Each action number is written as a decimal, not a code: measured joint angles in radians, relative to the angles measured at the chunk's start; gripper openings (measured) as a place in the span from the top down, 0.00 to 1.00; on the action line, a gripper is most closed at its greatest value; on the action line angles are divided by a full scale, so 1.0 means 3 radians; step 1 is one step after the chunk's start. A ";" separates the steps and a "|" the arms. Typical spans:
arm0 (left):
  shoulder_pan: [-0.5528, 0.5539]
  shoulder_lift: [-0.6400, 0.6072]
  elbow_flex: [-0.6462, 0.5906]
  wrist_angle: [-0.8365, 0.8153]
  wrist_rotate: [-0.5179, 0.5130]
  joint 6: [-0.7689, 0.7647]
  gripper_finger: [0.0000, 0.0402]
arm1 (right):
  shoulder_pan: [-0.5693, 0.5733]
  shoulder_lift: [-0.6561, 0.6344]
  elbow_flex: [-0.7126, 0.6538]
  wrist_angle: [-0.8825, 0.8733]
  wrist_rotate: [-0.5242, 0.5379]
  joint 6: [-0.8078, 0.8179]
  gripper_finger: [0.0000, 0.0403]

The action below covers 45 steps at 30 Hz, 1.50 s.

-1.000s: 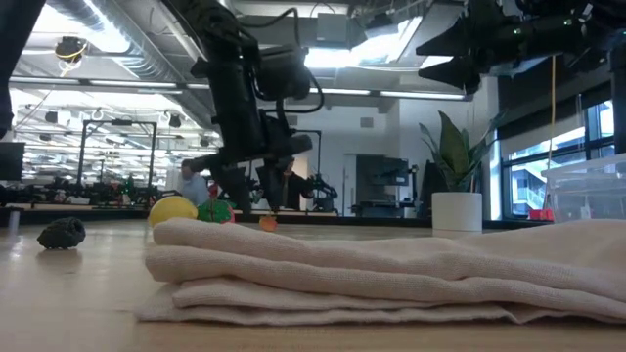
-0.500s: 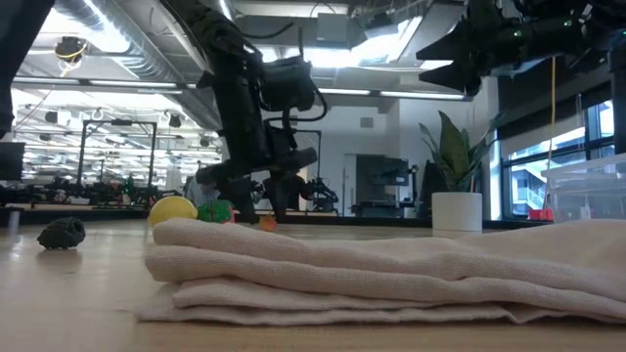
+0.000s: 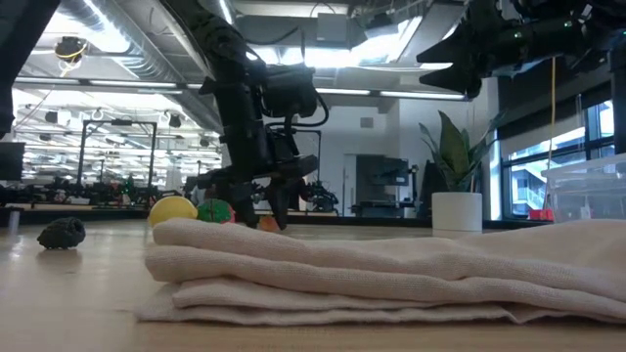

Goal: Pick and placing Produce into tupperware
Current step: Put the top red strawberry into the transparent bin

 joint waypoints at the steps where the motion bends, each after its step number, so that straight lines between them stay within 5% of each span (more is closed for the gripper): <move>1: 0.0000 0.0000 0.0000 0.0001 -0.0001 0.0000 0.42 | 0.0000 0.0000 0.0000 0.0000 0.0000 0.0000 0.24; 6: 0.0005 -0.0001 -0.0003 -0.0005 0.0028 0.0001 0.46 | 0.0000 0.0000 0.0000 0.0000 0.0000 -0.0001 0.24; 19: 0.0005 0.0000 -0.0004 0.0052 0.0072 0.0014 0.80 | 0.0000 0.0000 0.0000 -0.0015 0.0000 -0.0005 0.24; 30: 0.0004 0.0003 0.0018 0.0357 0.0449 0.0140 0.81 | -0.0018 -0.0044 0.0000 -0.0024 0.0022 -0.0041 0.24; 40: -0.0091 0.0003 0.0753 0.0383 0.0671 0.1153 0.99 | -0.0238 -0.0279 0.0000 -0.0126 0.0037 0.0083 0.24; 45: -0.0104 0.0003 0.1055 0.0367 0.0668 0.1367 0.98 | -0.0259 -0.0328 0.0000 -0.0296 0.0042 0.0094 0.24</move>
